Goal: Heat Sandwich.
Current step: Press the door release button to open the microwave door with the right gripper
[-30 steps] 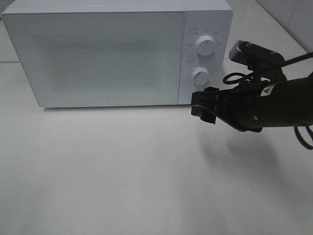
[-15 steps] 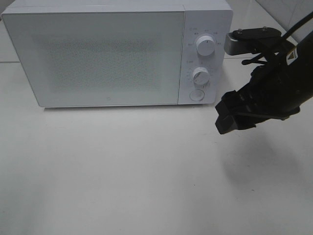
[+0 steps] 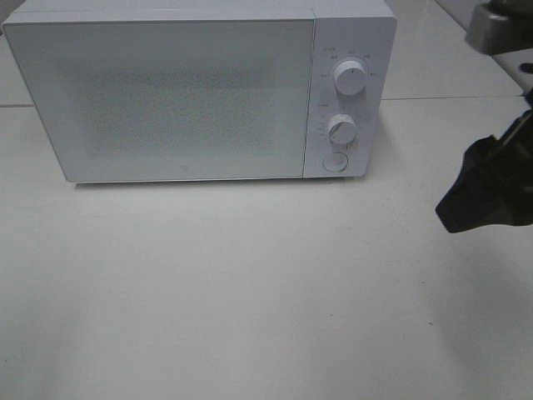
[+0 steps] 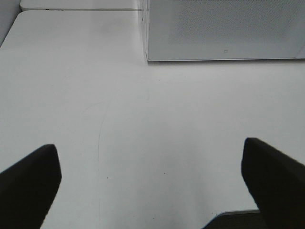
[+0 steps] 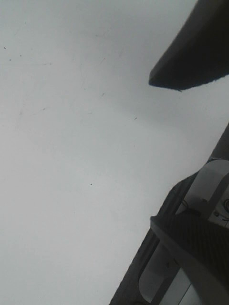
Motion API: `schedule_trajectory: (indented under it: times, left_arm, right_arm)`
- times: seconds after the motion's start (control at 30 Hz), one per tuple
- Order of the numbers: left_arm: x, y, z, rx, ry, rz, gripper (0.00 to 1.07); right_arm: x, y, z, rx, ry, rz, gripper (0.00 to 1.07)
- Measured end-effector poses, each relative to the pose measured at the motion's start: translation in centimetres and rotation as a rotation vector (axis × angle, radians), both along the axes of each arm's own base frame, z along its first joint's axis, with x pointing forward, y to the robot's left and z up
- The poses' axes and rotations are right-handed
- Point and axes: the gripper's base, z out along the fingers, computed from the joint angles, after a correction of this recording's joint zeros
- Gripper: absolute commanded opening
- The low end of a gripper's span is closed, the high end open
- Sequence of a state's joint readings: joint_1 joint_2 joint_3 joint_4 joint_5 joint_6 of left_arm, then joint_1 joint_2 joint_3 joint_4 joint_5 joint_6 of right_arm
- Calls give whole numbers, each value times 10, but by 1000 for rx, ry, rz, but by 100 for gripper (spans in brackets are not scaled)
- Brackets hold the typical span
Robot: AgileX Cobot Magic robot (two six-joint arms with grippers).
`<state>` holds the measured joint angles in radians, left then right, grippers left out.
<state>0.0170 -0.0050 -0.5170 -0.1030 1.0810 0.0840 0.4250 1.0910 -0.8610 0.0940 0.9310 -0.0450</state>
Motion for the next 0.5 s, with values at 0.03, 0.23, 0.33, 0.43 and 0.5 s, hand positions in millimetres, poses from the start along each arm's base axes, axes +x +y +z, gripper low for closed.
schedule_trajectory:
  times: [0.03, 0.23, 0.33, 0.43, 0.5]
  left_arm:
    - [0, 0, 0, 0, 0, 0, 97]
    - [0, 0, 0, 0, 0, 0, 97]
    - [0, 0, 0, 0, 0, 0, 97]
    - [0, 0, 0, 0, 0, 0, 97]
    - [0, 0, 0, 0, 0, 0, 97]
  right_arm:
    - [0, 0, 0, 0, 0, 0, 73]
    - [-36, -16, 26, 26, -78, 12, 73]
    - [-56, -26, 36, 37, -109, 18, 73]
    - [-68, -32, 41, 39, -134, 17, 73]
    - [-82, -41, 47, 44, -185, -5, 73]
